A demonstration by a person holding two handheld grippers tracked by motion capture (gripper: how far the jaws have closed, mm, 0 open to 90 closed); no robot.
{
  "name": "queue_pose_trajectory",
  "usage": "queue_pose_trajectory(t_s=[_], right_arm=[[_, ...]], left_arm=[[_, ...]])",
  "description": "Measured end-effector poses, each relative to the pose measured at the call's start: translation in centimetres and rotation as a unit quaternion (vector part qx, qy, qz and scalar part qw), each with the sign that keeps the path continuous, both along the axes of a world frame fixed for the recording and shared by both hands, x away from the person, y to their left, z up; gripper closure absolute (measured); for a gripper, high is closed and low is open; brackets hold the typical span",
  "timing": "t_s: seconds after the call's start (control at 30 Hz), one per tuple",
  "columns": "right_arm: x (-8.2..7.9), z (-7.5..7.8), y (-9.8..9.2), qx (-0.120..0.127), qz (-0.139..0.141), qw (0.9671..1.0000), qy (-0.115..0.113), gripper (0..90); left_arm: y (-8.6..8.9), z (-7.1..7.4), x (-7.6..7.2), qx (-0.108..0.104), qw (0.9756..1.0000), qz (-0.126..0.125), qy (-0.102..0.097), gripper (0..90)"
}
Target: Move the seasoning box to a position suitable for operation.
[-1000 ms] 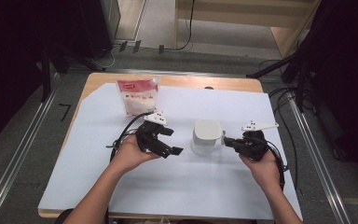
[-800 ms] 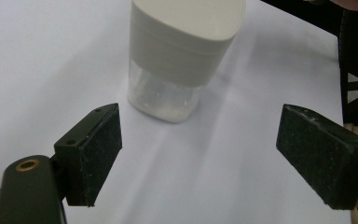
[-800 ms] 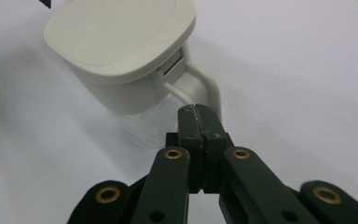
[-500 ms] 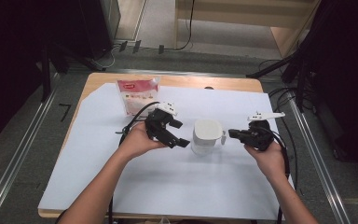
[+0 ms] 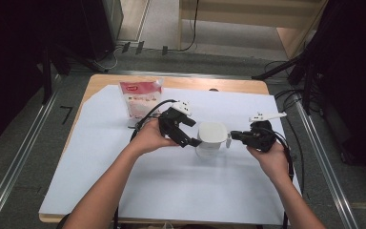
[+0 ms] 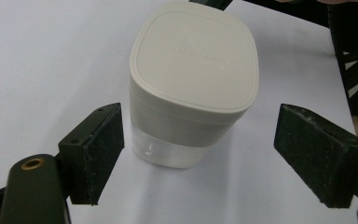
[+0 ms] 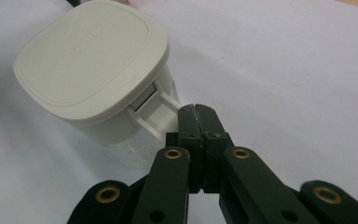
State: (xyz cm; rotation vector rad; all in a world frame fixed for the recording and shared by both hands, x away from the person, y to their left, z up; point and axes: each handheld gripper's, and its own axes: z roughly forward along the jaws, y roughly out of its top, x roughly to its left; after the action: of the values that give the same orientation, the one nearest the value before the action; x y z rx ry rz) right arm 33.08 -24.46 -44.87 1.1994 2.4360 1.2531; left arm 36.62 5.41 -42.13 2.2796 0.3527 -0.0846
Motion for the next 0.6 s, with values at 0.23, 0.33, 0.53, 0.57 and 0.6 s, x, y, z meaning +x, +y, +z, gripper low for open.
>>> queue_pose_trajectory(t_s=[0.23, 0.33, 0.53, 0.57, 0.6], right_arm=[[0.0, -0.1, 0.1, 0.005, -0.003, 1.0000, 0.003, 90.0], [0.0, -0.1, 0.1, 0.006, -0.003, 1.0000, 0.002, 90.0], [-0.1, -0.1, 0.2, 0.004, -0.003, 1.0000, 0.001, 90.0], [-0.1, -0.1, 0.2, 0.004, -0.003, 1.0000, 0.001, 90.0], [-0.1, -0.1, 0.2, 0.004, -0.003, 1.0000, 0.001, 90.0]], left_arm=[[-1.0, -1.4, 0.6, 0.011, 0.9997, -0.012, 0.017, 14.7], [-1.6, -1.7, 0.8, 0.010, 0.9997, -0.013, 0.016, 14.8], [-2.0, -2.2, 1.2, -0.007, 0.9996, -0.019, 0.018, 16.3], [-2.0, -2.2, 1.2, -0.007, 0.9996, -0.019, 0.018, 16.2], [-2.0, -2.2, 1.2, -0.007, 0.9996, -0.020, 0.017, 16.2]])
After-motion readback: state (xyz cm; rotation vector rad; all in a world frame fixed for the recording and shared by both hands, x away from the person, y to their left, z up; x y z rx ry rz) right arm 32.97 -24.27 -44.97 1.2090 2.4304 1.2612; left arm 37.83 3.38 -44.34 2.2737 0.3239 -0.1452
